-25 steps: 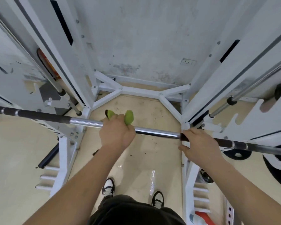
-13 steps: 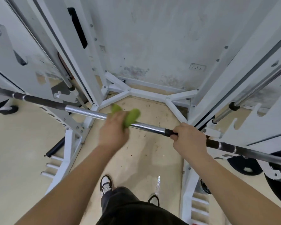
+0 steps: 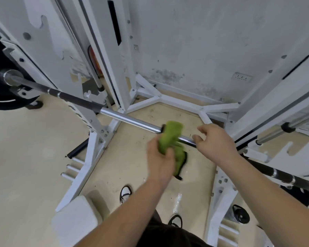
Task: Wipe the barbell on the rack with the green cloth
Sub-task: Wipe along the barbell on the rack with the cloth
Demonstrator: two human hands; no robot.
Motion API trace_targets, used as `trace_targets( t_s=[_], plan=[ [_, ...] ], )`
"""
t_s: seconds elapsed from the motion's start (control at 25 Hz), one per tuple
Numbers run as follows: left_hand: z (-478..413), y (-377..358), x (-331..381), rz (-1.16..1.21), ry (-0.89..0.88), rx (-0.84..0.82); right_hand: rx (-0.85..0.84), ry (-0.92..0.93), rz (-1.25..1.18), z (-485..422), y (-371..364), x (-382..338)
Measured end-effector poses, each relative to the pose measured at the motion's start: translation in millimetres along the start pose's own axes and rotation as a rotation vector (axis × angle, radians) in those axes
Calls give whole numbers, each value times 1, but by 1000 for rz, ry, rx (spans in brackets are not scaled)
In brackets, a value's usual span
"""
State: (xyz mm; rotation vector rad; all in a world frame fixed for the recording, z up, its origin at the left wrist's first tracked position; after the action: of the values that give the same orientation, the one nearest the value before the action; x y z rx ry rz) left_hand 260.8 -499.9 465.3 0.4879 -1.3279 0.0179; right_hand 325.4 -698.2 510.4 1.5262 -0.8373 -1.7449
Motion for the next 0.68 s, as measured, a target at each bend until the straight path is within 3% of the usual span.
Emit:
trace_targets(
  t_s=[0.12, 0.24, 0.44, 0.52, 0.6, 0.68],
  plan=[
    [-67, 92, -46, 266, 397, 324, 18, 20, -130, -26, -25, -31],
    [-127, 139, -58, 476, 528, 411, -33, 37, -163, -47, -57, -66],
    [-128, 81, -55, 674, 688, 65, -2, -43, -123, -53, -60, -61],
    [-87, 28, -48, 785, 776, -194, 2, -72, -98, -47, -53, -49],
    [-37, -21, -44, 742, 806, -435, -6, -81, -73, -36, -43, -35],
    [-18, -36, -43, 643, 810, -444, 6, -49, -33, -24, -27, -20]
  ],
)
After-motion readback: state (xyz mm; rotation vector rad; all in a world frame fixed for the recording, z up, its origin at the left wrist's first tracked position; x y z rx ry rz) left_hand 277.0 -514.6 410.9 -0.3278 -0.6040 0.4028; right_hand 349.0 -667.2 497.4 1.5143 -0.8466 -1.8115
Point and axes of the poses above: each hand's wrist, its own z-axis away from the middle knuckle, its own y-axis out of the back of the hand, x = y × z, the point moved 8 cm from there along -z, towards the middle knuckle, and after that the axes turned 11 degrees about -z, right-handed, at the moved point
